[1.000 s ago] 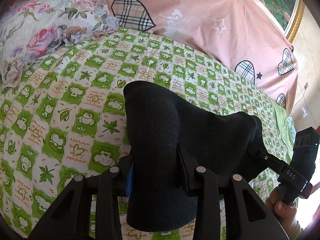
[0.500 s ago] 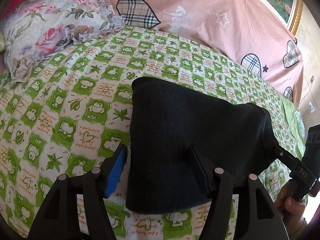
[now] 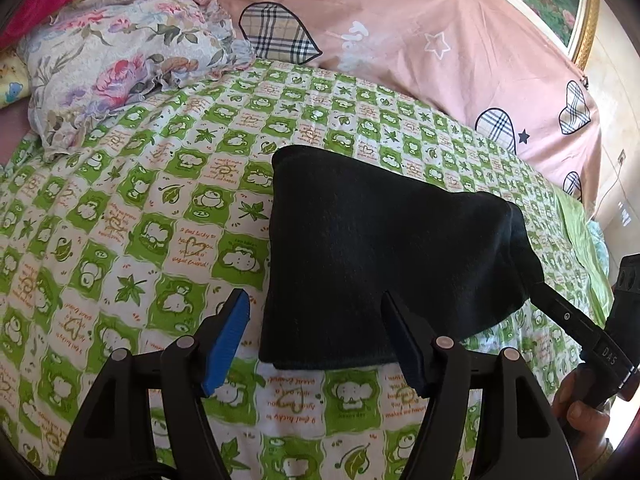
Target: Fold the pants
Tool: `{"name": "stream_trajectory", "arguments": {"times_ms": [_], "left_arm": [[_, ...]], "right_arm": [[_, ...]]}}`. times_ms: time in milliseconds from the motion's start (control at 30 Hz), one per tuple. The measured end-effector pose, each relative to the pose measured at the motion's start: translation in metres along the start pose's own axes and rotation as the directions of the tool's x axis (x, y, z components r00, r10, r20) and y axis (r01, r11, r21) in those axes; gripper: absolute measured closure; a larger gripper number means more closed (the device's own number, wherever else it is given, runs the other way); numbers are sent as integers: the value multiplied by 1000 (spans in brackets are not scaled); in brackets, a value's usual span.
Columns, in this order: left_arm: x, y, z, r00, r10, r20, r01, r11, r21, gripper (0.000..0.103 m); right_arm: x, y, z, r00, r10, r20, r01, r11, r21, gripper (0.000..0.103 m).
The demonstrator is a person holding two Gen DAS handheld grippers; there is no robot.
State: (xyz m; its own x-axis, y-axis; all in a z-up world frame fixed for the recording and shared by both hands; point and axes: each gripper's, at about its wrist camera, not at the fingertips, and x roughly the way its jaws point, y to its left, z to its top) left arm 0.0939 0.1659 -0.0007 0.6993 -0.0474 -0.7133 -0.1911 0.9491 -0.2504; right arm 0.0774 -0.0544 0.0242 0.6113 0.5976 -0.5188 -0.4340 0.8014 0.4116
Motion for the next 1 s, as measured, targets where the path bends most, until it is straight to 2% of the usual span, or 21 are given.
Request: {"name": "stream_trajectory", "arguments": {"times_ms": [267,600,800,1000], "left_arm": [[-10,-2,-8,1000,-11,2,11,1000,-1,31],[-21,1,-20,1000,-9,5,9,1000,2,31],[-28,2,-29,1000,-9,-1,9,1000,5,31],[-38,-5,-37,999,45,15,-46,998,38,27]], "right_arm": [[-11,12,-6,1000,5,9,-5,999,-41,31],[-19,14,-24,1000,15,24,-15,1000,-15,31],[-22,20,-43,1000,27,2,-27,1000,-17,31],[-26,27,-55,1000,28,-10,-28,999,-34,30]]}}
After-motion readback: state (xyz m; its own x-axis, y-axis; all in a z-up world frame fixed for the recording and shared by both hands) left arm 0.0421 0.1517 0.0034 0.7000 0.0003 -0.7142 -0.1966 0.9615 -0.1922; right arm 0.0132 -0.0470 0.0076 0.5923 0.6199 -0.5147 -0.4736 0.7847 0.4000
